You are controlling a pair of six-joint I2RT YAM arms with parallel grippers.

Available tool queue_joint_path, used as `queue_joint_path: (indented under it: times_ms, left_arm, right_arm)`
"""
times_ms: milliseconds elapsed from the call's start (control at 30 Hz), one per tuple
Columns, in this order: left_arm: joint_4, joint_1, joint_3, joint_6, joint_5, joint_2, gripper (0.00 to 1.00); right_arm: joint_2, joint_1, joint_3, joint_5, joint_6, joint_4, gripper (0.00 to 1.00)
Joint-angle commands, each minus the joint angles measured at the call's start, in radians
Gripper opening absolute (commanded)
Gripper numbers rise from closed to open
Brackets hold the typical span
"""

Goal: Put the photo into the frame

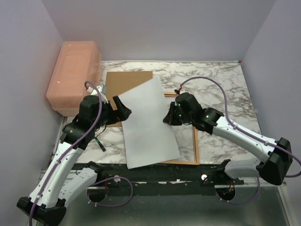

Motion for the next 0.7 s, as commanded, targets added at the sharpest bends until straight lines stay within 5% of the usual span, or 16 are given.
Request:
queue_joint_path:
  times_ms: [0, 300, 667]
  left_arm:
    - [0.007, 0.009, -0.003, 0.009, 0.031, 0.001, 0.90]
    - [0.024, 0.009, -0.016, 0.005, 0.058, 0.022, 0.90]
    - [0.028, 0.010, -0.002, 0.000, 0.086, 0.043, 0.90]
  right_arm:
    - [-0.004, -0.118, -0.170, -0.131, 0.031, 0.028, 0.00]
    - [-0.001, -0.228, -0.293, -0.108, 0.015, 0.027, 0.00]
    - [0.057, -0.264, -0.237, -0.012, -0.050, -0.052, 0.01]
